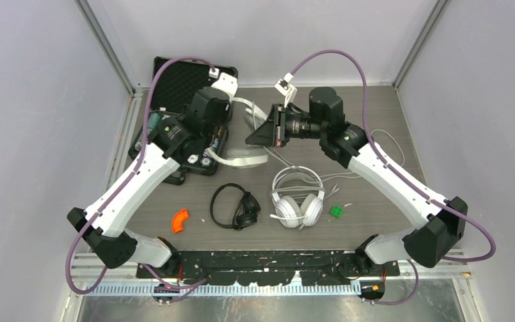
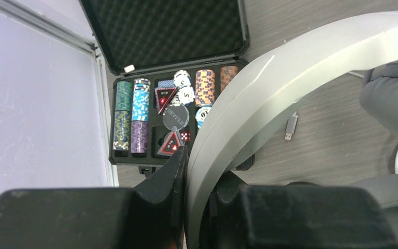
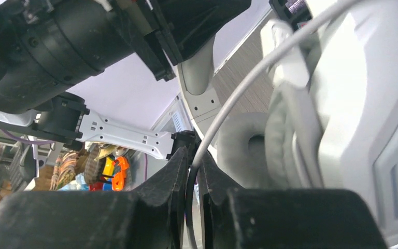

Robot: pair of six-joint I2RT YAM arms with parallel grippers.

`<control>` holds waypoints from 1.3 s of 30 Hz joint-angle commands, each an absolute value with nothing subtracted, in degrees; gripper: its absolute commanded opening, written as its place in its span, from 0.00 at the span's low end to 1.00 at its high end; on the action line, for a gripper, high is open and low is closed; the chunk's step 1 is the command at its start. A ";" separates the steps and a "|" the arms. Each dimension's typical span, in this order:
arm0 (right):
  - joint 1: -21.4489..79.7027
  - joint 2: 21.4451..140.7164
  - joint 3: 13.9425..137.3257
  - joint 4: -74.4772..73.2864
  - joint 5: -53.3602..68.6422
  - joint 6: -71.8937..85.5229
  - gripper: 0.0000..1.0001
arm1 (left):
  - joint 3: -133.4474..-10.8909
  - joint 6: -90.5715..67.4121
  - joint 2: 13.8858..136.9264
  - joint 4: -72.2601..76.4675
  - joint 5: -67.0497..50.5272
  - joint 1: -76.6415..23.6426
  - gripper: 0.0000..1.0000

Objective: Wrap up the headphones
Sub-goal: Wrap the headphones cable around the headphones.

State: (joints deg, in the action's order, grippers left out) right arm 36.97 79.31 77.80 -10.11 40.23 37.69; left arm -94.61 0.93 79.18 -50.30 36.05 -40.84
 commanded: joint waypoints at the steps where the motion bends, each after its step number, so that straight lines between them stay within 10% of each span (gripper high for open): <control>1: 37.76 75.21 77.02 -4.61 39.38 37.80 0.18 | -97.78 -5.52 78.13 -43.31 40.90 -40.06 0.00; 25: 42.35 71.90 68.01 2.17 29.59 27.65 0.21 | -98.99 -17.13 78.11 -35.93 40.41 -38.81 0.00; 39: 47.85 73.51 72.59 3.34 23.16 23.51 0.00 | -93.87 -19.20 77.44 -29.79 39.70 -38.76 0.00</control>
State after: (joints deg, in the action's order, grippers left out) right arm 46.89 73.60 68.60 0.82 24.34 25.30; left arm -94.43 -14.92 79.90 -39.83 38.96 -39.20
